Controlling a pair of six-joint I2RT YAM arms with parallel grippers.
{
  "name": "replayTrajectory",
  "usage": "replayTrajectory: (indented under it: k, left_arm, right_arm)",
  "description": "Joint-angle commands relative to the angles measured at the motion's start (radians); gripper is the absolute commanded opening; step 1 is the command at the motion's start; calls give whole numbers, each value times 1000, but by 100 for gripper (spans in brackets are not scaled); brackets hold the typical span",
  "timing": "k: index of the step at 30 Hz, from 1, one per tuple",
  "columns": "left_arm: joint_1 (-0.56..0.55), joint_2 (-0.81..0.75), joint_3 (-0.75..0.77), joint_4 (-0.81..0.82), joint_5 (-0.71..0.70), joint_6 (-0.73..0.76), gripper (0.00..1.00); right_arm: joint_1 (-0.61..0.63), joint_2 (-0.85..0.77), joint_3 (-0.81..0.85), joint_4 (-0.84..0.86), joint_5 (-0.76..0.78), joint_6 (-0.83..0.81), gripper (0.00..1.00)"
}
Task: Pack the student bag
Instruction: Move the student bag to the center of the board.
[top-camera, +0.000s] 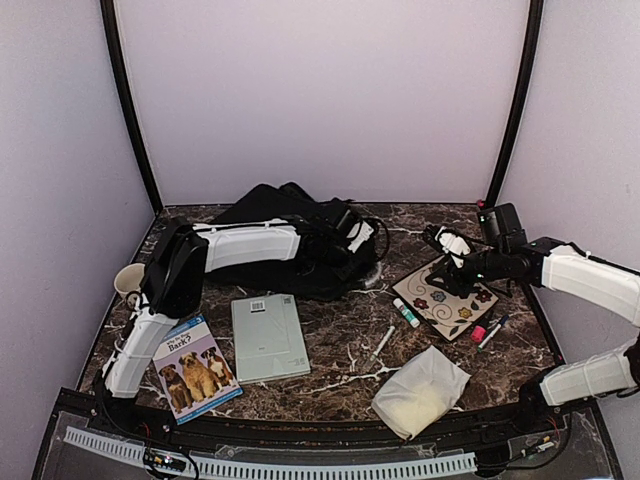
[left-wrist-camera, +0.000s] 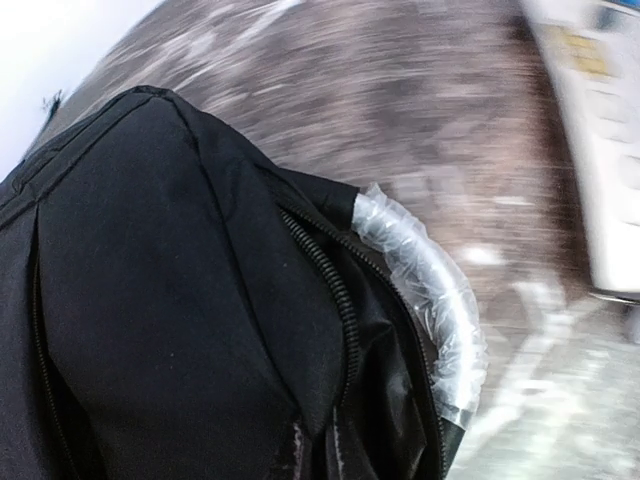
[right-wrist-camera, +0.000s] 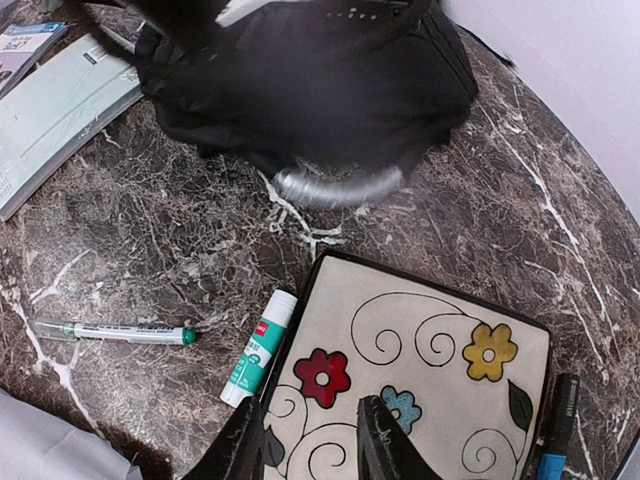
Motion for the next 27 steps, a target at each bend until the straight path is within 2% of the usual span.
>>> replayTrajectory:
  k: [1,6,14,18,25,26,27]
  left_arm:
    - [-38,-146,-71,70,258,125,0]
    - [-52,-266,-247,96,333,185,0]
    - [-50,-480,-596,151,213,378,0]
    - [-47,-558,-712,196,208,422,0]
    - [-43,-600,-723,148,222,398,0]
    - [-43,-603,-719,147,204,375,5]
    - [-44,-607,-710,144,172,348,14]
  right_arm:
    - [-8,0,-15,20,4,-10,33]
    - [-10,2,-14,21,-2,-10,32]
    - [-10,6,-13,21,-9,-11,32]
    - [-10,16,-12,18,-10,-10,32]
    - [-10,14,-10,19,-21,-3,32]
    - [-10,11,-10,24,-21,-1,32]
    - [-9,10,-6,25,-23,2,32]
